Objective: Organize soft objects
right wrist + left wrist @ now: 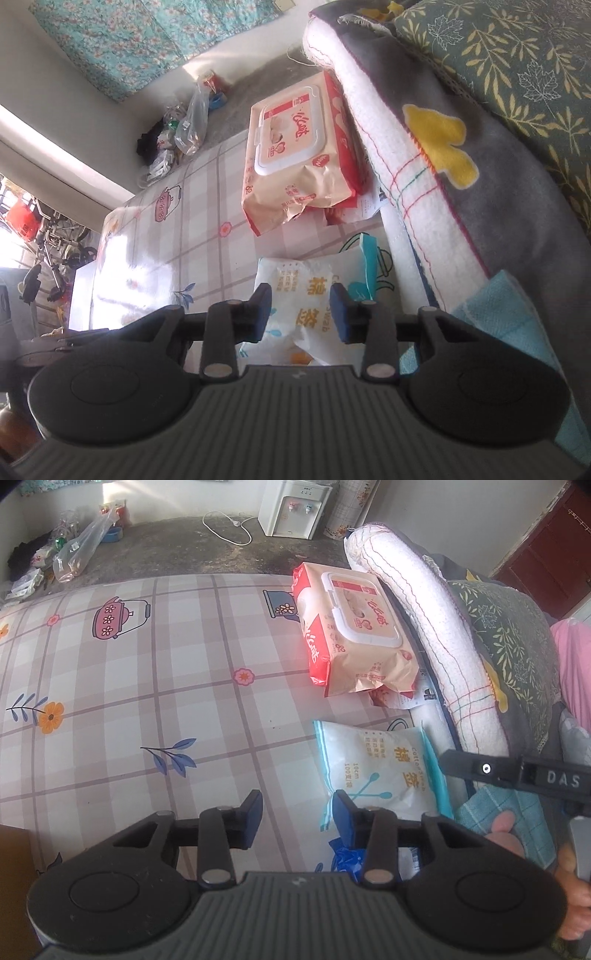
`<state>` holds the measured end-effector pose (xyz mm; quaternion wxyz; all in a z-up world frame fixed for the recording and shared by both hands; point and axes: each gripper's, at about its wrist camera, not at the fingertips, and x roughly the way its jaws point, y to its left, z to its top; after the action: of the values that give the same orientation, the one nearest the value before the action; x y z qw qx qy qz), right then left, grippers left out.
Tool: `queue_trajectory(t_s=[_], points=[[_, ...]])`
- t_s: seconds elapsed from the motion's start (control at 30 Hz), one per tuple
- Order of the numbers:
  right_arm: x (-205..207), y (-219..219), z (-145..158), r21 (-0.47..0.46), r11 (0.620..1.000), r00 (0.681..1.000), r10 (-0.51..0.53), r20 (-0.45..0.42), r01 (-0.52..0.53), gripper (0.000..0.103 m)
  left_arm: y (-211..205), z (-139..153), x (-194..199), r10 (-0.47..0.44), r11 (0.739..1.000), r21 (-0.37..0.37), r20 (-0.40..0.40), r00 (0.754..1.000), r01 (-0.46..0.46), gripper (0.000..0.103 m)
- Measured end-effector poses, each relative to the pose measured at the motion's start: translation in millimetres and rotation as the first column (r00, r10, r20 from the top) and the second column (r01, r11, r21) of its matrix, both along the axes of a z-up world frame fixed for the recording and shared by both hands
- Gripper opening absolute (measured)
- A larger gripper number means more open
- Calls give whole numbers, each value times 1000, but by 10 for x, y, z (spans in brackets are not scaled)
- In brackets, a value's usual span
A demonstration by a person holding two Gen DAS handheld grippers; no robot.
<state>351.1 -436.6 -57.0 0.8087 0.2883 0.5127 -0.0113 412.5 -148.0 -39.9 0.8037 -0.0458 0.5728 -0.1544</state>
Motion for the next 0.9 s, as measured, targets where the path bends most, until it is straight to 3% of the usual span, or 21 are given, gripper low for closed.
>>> queue_trajectory(t_s=[0.13,0.3,0.57,0.7,0.9], points=[[-66,-38,-101,78,997,995,0,-99,8,47,-97,-20,168,28,999,-36,-2,1000,-28,42],[-52,-34,-185,118,993,988,8,-152,10,52,-284,-64,465,49,998,-49,42,998,-46,42],[-103,-55,-221,167,985,983,63,-170,-34,63,-723,-372,668,-82,994,-69,25,996,84,43],[-6,-52,-345,170,985,981,63,-186,-31,63,-873,-498,678,-135,991,-17,23,991,136,44],[137,-66,-437,188,982,987,43,-152,-14,63,-742,-607,716,-108,993,37,-28,994,109,44]])
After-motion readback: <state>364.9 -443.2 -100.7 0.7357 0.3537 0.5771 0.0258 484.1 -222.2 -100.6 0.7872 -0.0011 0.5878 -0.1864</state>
